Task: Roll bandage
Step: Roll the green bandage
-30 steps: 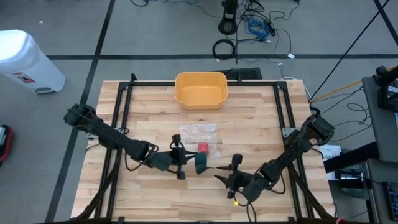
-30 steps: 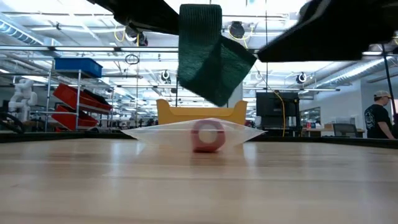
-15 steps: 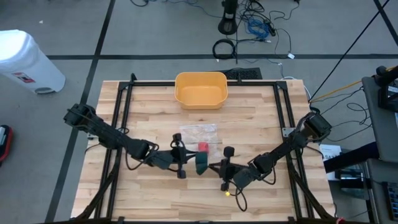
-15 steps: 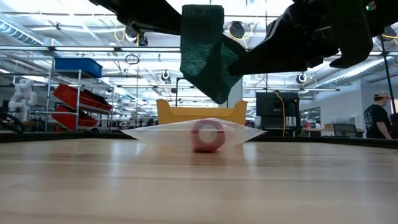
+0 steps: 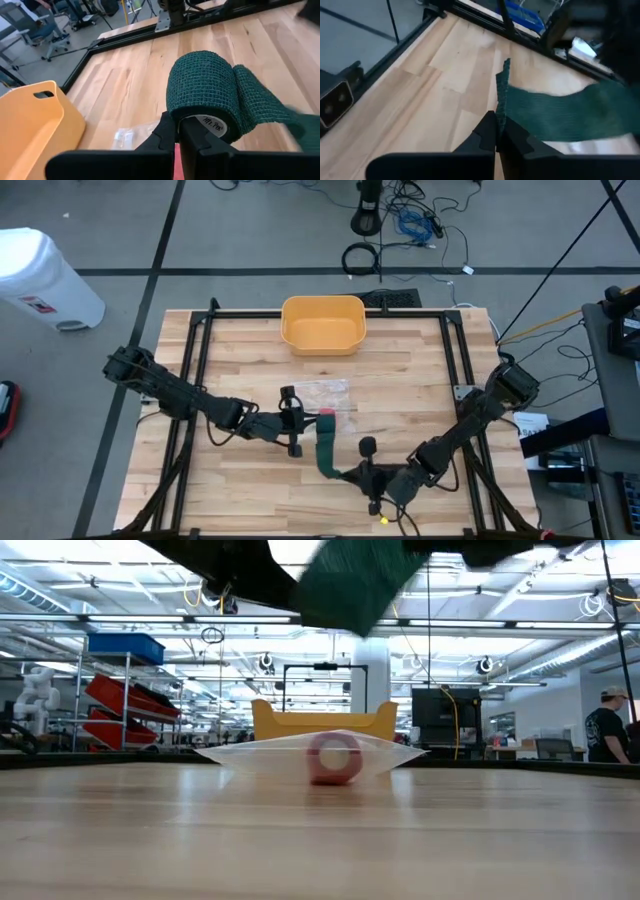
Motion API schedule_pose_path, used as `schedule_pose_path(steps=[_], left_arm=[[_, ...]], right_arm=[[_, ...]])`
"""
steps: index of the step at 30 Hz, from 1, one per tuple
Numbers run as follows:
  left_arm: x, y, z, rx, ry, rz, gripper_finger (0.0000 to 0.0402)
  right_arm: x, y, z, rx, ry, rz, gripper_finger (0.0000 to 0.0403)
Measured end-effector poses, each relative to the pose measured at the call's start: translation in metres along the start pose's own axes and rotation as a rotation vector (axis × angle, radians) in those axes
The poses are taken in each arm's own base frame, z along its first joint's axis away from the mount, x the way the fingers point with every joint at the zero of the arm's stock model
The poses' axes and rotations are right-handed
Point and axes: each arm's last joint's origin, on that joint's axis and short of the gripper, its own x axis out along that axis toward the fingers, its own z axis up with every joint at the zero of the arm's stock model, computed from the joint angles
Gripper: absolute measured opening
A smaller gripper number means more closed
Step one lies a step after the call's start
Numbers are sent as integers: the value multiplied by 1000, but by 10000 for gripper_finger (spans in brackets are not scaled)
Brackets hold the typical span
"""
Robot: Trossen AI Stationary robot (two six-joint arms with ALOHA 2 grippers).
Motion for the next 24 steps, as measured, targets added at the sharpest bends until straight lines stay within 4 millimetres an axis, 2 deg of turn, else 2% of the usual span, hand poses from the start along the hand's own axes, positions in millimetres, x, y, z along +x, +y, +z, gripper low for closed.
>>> schedule_pose_path(steps=[7,14,18,24], left_arm=[[0,1,-1,52,4,-6,2],[0,-2,-2,64,10,-58,2],[-2,-5,-2,68,10,-69,2],[-4,-10,-1,70,5,-83,2]], right_arm=[[-15,-26,64,-90,135,-48,0],[-36,-78,111,-121,243,-154,0],[-41,-106,124,-88,258,-170,0],[-38,-139,121,1,315,-184,0]])
